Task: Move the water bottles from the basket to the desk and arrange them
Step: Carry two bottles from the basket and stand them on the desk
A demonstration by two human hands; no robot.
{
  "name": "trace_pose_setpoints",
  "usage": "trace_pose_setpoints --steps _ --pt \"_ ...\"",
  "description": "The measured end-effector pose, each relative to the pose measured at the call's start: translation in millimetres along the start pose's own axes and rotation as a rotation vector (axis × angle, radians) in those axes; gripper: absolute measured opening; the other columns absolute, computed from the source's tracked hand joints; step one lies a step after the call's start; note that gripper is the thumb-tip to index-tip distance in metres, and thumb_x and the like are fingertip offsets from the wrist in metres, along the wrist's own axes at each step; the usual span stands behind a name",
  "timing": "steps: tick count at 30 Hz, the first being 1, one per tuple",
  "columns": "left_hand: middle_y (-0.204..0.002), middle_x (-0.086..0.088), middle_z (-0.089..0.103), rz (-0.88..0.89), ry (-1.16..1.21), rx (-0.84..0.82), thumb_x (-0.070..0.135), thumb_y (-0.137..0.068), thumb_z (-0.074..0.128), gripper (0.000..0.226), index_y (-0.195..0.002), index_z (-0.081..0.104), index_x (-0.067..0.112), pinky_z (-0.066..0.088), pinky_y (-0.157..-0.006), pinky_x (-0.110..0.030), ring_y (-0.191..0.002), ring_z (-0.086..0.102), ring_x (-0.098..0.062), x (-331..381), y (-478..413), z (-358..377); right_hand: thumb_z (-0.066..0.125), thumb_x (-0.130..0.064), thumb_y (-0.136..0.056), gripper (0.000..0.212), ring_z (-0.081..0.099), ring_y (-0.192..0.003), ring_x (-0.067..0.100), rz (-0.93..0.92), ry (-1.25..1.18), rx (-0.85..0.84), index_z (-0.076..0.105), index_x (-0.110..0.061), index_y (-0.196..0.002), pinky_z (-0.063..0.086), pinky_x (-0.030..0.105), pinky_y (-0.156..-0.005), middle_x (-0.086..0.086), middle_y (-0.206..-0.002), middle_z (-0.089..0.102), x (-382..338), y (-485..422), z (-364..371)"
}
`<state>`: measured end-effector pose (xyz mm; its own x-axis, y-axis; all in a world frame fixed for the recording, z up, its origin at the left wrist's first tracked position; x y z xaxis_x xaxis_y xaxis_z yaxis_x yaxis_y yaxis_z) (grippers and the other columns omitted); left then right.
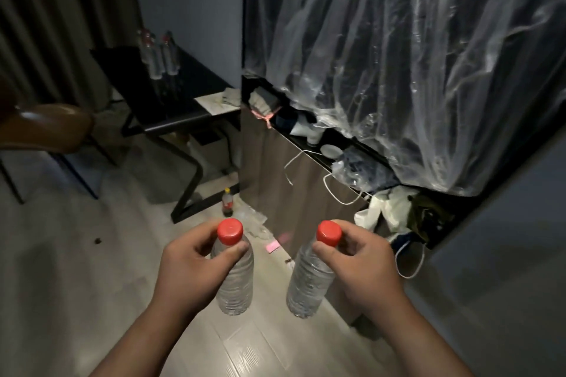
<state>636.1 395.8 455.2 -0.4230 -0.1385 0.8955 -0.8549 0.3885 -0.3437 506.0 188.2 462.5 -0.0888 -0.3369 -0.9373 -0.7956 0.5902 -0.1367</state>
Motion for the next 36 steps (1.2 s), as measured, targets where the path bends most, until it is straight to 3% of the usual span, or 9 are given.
trace_pose_setpoints --steps 3,11,14,18,22,27,29,32,36 --pt "-0.085 0.028 0.07 -0.03 -0.029 0.098 0.005 -0.069 0.082 0.05 -0.082 0.069 0.051 0.047 -0.072 -0.006 -0.081 0.066 0.006 -19 -10 -34 0.076 -0.012 -0.071 0.016 0.059 -0.071 0.006 -0.016 -0.041 -0.071 0.071 -0.022 -0.082 0.051 0.032 -0.073 -0.005 -0.073 0.067 -6 -22 39" --pt "-0.082 0.028 0.069 -0.066 -0.125 0.279 0.007 -0.067 0.085 0.057 -0.078 0.066 0.059 0.048 -0.071 -0.006 -0.078 0.064 0.008 -53 -55 -94 0.076 -0.009 -0.071 0.019 0.06 -0.073 0.009 -0.066 -0.103 -0.229 0.072 -0.022 -0.084 0.054 0.044 -0.073 0.004 -0.078 0.069 -24 -102 128" --pt "-0.083 0.026 0.07 -0.087 -0.143 0.31 0.005 -0.068 0.084 0.055 -0.08 0.067 0.056 0.047 -0.071 -0.006 -0.078 0.065 0.007 -67 -88 -101 0.076 -0.016 -0.069 0.015 0.064 -0.072 0.012 -0.067 -0.099 -0.268 0.072 -0.025 -0.081 0.055 0.041 -0.068 0.002 -0.078 0.07 -29 -141 150" --pt "-0.079 0.03 0.069 -0.14 -0.137 0.36 0.015 -0.063 0.083 0.035 -0.074 0.07 0.046 0.046 -0.07 -0.004 -0.077 0.064 0.01 -91 -137 -104 0.076 -0.01 -0.071 0.017 0.068 -0.082 0.015 -0.077 -0.073 -0.332 0.074 -0.023 -0.083 0.054 0.03 -0.077 -0.003 -0.082 0.073 -28 -199 179" --pt "-0.079 0.032 0.068 -0.182 -0.139 0.416 0.01 -0.063 0.086 0.037 -0.074 0.07 0.042 0.043 -0.07 -0.001 -0.076 0.063 0.012 -110 -176 -108 0.077 -0.011 -0.07 0.019 0.064 -0.073 0.004 -0.091 -0.054 -0.381 0.072 -0.027 -0.078 0.052 0.02 -0.072 -0.008 -0.078 0.072 -28 -250 206" --pt "-0.075 0.035 0.067 -0.211 -0.165 0.492 -0.002 -0.068 0.082 0.042 -0.078 0.068 0.037 0.043 -0.07 -0.001 -0.074 0.062 0.014 -132 -211 -131 0.079 -0.013 -0.071 0.025 0.067 -0.08 0.006 -0.125 -0.044 -0.432 0.071 -0.034 -0.083 0.054 0.026 -0.078 -0.011 -0.081 0.073 -35 -295 248" --pt "-0.076 0.032 0.068 -0.212 -0.169 0.512 0.007 -0.066 0.085 0.035 -0.073 0.07 0.039 0.043 -0.069 -0.002 -0.073 0.062 0.013 -137 -221 -142 0.079 -0.012 -0.071 0.025 0.068 -0.08 0.009 -0.138 -0.054 -0.449 0.072 -0.032 -0.083 0.055 0.028 -0.078 -0.01 -0.081 0.073 -40 -307 265" --pt "-0.08 0.026 0.07 -0.238 -0.164 0.582 0.038 -0.056 0.075 0.028 -0.079 0.069 0.053 0.045 -0.069 -0.004 -0.074 0.063 0.007 -147 -234 -167 0.079 -0.011 -0.071 0.019 0.068 -0.078 0.01 -0.156 -0.052 -0.485 0.073 -0.027 -0.079 0.055 0.027 -0.077 -0.009 -0.08 0.073 -51 -322 294" --pt "-0.068 0.027 0.066 -0.271 -0.173 0.621 0.027 -0.059 0.078 0.031 -0.074 0.069 0.053 0.04 -0.062 -0.003 -0.062 0.056 0.006 -170 -252 -204 0.078 -0.012 -0.072 0.018 0.067 -0.077 0.006 -0.182 -0.031 -0.562 0.073 -0.029 -0.077 0.053 0.019 -0.073 -0.01 -0.081 0.072 -68 -338 346"
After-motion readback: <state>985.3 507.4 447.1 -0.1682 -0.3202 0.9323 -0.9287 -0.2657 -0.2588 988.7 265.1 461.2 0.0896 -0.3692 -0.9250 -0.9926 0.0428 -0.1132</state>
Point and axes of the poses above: each hand's wrist, its own y-axis away from the middle knuckle, its own z-axis out of the palm, x = y × z, the point moved 7 cm from there along -y, towards the middle knuckle
